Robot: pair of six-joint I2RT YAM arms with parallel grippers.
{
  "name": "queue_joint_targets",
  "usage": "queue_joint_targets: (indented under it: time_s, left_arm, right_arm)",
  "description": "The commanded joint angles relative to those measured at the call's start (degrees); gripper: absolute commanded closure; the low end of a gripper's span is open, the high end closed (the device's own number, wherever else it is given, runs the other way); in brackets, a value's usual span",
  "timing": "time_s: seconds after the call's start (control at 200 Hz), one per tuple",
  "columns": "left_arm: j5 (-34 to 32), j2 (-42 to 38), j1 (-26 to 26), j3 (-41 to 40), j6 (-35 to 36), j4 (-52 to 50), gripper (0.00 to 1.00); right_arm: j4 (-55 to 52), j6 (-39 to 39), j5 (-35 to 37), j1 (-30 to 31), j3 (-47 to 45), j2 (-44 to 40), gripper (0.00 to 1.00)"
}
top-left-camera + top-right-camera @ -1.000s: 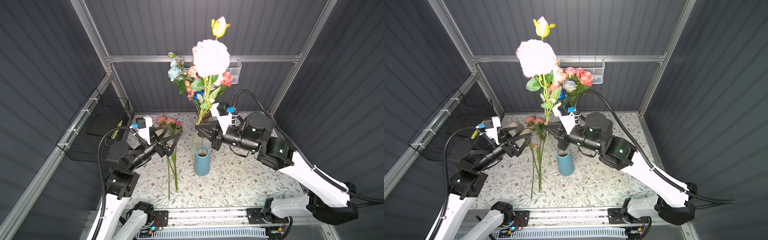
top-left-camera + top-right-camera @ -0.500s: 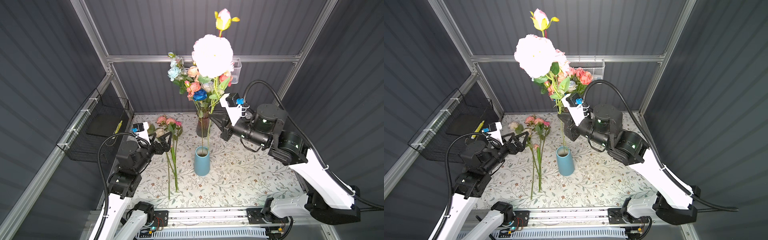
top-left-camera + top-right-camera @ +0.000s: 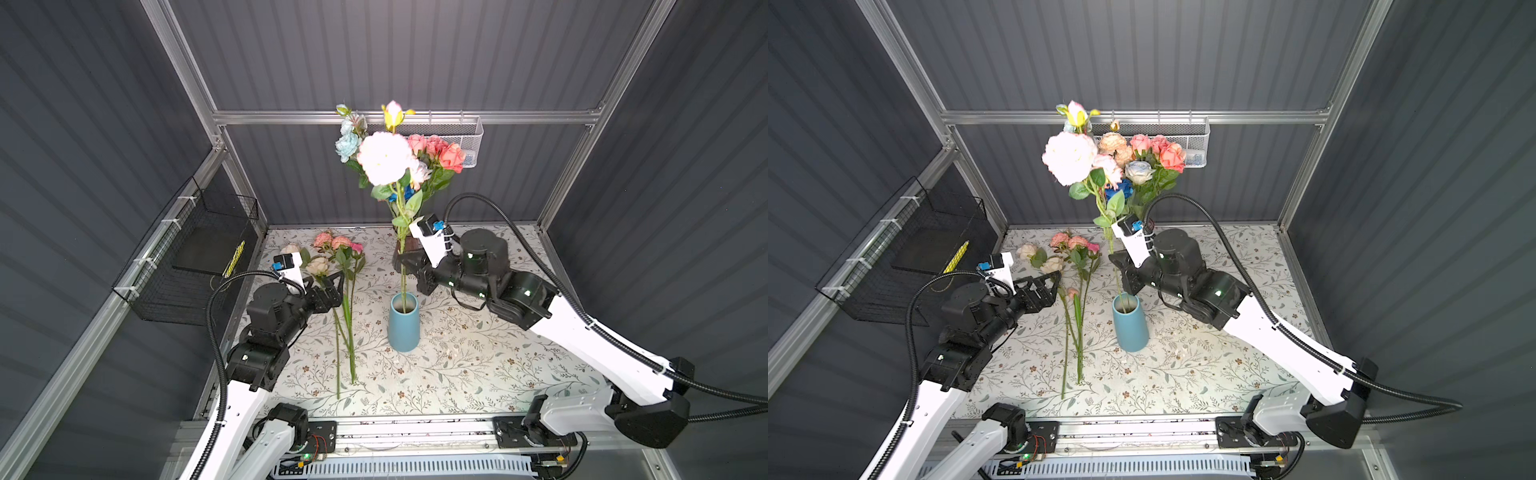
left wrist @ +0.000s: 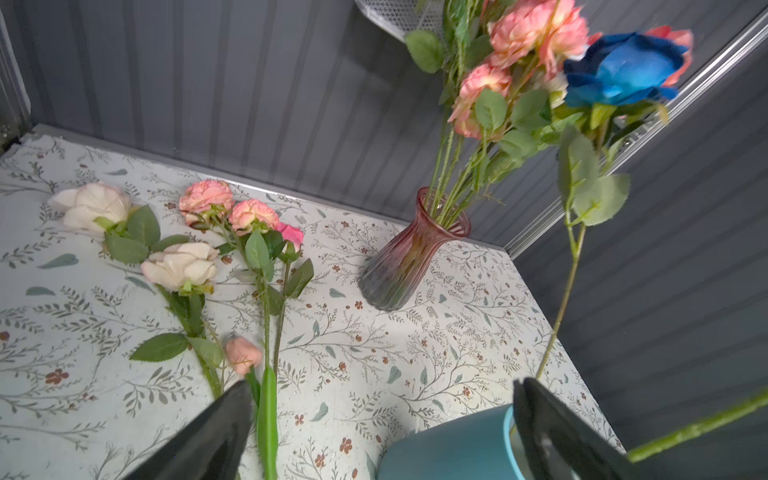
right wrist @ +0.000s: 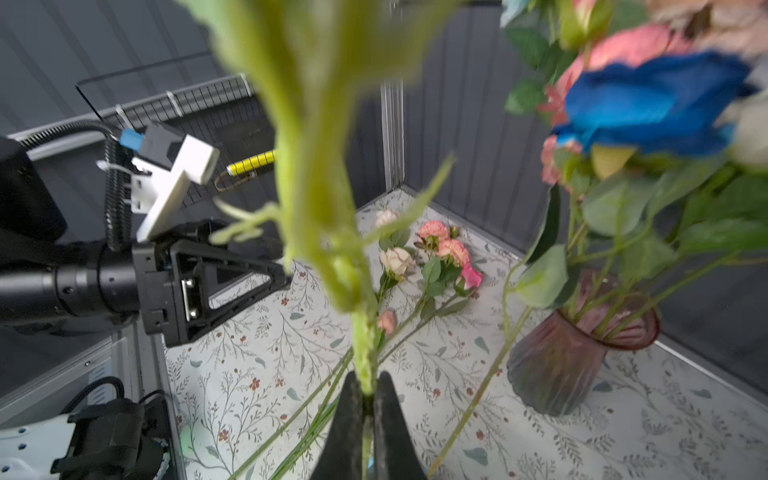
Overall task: Arrange flowers in a vase
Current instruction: Place the flower in the vase.
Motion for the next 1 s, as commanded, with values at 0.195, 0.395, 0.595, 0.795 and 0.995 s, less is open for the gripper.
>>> queue_joint_targets:
  time_s: [0.195,0.395,0.595,0.795,0.995]
  left_arm:
    - [-1.69,5.31,0.03,-2.37,-4.19,-1.72,0.04]
    - [-2.99,11.92,0.05,-3.08,-5.32,-2.33,0.17]
    - [-4.02,23.56,0.05,-5.17,-4.67,0.70,0.44]
    - [-7.83,34.85,0.03,-6.82,-4.31,5.43,0.53]
    - [-10.81,39.58,0.03,-7.21,-4.26,5.67,0.68]
  right_arm:
    - [10.05,8.11,-1.14,-0.09,-10.61,-5.15,0.33]
    - [13.44,10.69,-1.15,-0.09,-16.69,-11.00,0.11]
    - [13.75,11.65,-0.95,-0.09,-20.27,-17.35,0.10]
    - [12.96,11.92,0.37,-0.18,-21.73,-19.73,0.10]
    - [12.53,11.79,1.14,-0.18,-22.27,-20.76,0.10]
